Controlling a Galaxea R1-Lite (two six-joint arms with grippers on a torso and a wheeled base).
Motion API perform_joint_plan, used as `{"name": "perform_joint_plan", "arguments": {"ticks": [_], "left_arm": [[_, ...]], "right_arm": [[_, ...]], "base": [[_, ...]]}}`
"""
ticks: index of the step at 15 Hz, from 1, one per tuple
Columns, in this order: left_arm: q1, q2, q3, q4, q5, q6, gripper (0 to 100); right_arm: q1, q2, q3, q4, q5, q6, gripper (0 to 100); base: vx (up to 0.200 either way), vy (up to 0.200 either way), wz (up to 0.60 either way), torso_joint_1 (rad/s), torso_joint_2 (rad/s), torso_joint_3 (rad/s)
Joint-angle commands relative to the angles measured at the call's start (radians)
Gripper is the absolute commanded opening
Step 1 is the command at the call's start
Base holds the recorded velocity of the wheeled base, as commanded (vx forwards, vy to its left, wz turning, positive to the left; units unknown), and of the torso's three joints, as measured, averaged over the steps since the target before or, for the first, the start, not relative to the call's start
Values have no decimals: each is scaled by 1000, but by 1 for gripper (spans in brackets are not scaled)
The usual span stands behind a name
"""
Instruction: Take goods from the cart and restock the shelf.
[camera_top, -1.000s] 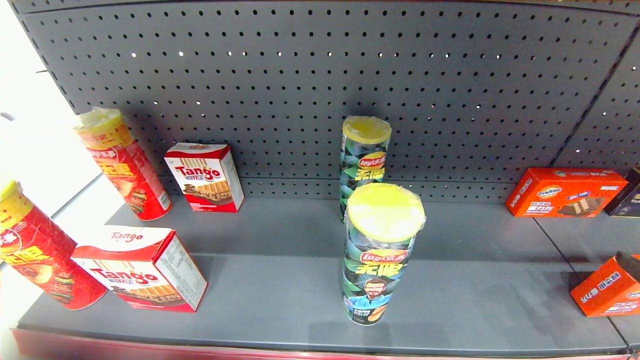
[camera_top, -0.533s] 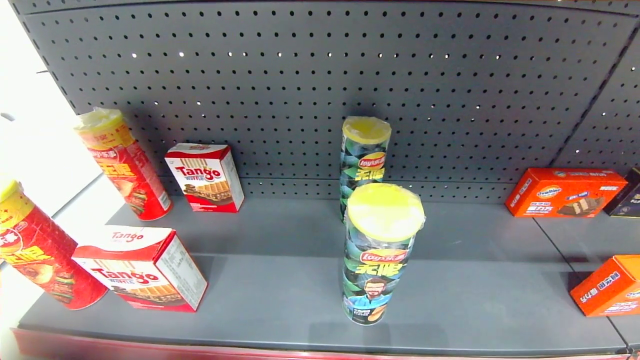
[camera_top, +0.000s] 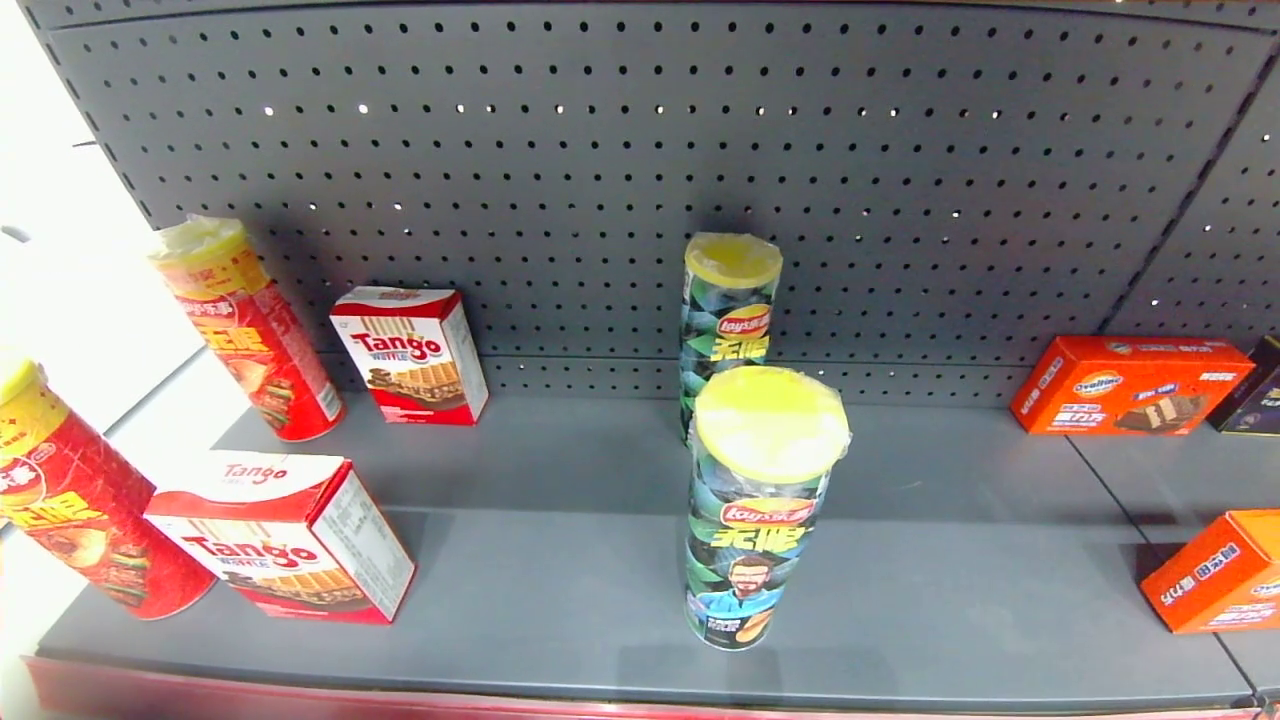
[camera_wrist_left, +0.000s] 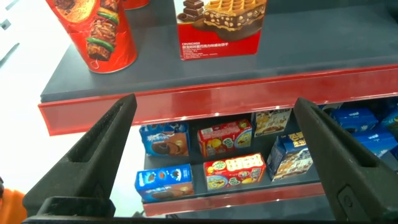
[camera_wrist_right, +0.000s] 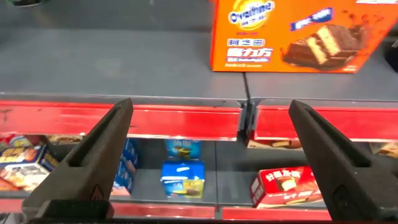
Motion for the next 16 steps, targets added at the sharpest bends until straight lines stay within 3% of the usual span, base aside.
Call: {"name": "perform_joint_plan", "arguments": {"ticks": [1,9,11,16], "left_arm": [[0,1,0,-1,1,1,100],[2,1,0,-1,16,-12,100],[2,1,0,-1,16,-15,100],[2,1,0,-1,21,-19,100]], "right_arm": [[0,-6,3,-2,-1,10,100],[0,-6,3,0,5,-3,100],[0,-4,3,0,5,-3,100],[0,-6,3,0,6,-3,100]], "base": [[0,0,0,0,0,0],[0,0,0,0,0,0],[0,0,-600,5,5,2],[0,0,0,0,0,0]]}}
